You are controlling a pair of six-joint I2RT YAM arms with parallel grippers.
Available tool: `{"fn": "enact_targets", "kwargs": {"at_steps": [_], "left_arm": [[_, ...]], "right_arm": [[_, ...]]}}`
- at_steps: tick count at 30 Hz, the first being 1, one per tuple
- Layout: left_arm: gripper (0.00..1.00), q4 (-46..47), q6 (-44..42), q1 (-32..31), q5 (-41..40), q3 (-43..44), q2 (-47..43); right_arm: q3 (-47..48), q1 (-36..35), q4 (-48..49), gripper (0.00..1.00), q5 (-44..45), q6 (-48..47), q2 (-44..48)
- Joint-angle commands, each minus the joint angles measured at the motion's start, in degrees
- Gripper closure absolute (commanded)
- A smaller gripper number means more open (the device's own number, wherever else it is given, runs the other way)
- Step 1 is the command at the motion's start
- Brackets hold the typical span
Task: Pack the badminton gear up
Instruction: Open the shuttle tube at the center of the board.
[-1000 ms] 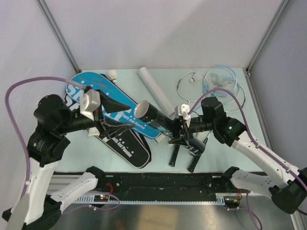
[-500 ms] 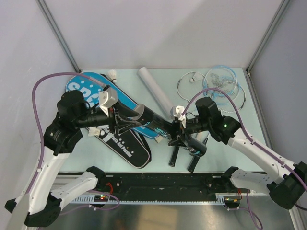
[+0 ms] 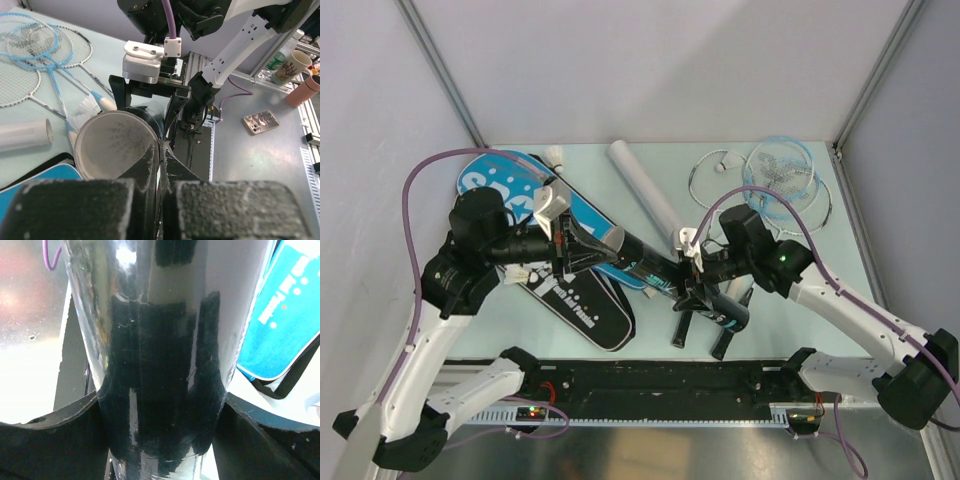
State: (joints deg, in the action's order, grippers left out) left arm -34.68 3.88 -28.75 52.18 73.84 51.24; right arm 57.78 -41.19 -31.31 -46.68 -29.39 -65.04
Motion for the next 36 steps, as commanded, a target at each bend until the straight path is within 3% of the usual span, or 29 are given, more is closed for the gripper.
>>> {"fn": "enact_targets", "kwargs": {"at_steps": [1,7,14,23,36], "left_arm": [[0.99,-3.53,3.53,-0.6,0.35,-3.07,0.18],[1.0,-8.19,3.33,0.88,-8.73,-3.35,0.65],[1.0,-8.85,6.1,13.93,-0.55,2.03,3.36],[1.0,-8.88,10.25,15.29,0.66,10.05,3.84],[1.0,-8.86,11.01,20.54,-2.49,8.65,0.83]], "right_arm": [[5.16,-0.47,4.36,0.63,-0.24,1.24,-0.08],[6.59,-0.32,1.51,0.64,1.92,0.5,-2.04],[6.83,2.93,-2.76,0.66,-2.36,-3.89,-2.33],[6.16,4.38,-5.59,0.7,-3.43,-6.26,-3.33],[6.14,5.09,-5.41,0.72,-3.51,-5.27,-3.57]]}}
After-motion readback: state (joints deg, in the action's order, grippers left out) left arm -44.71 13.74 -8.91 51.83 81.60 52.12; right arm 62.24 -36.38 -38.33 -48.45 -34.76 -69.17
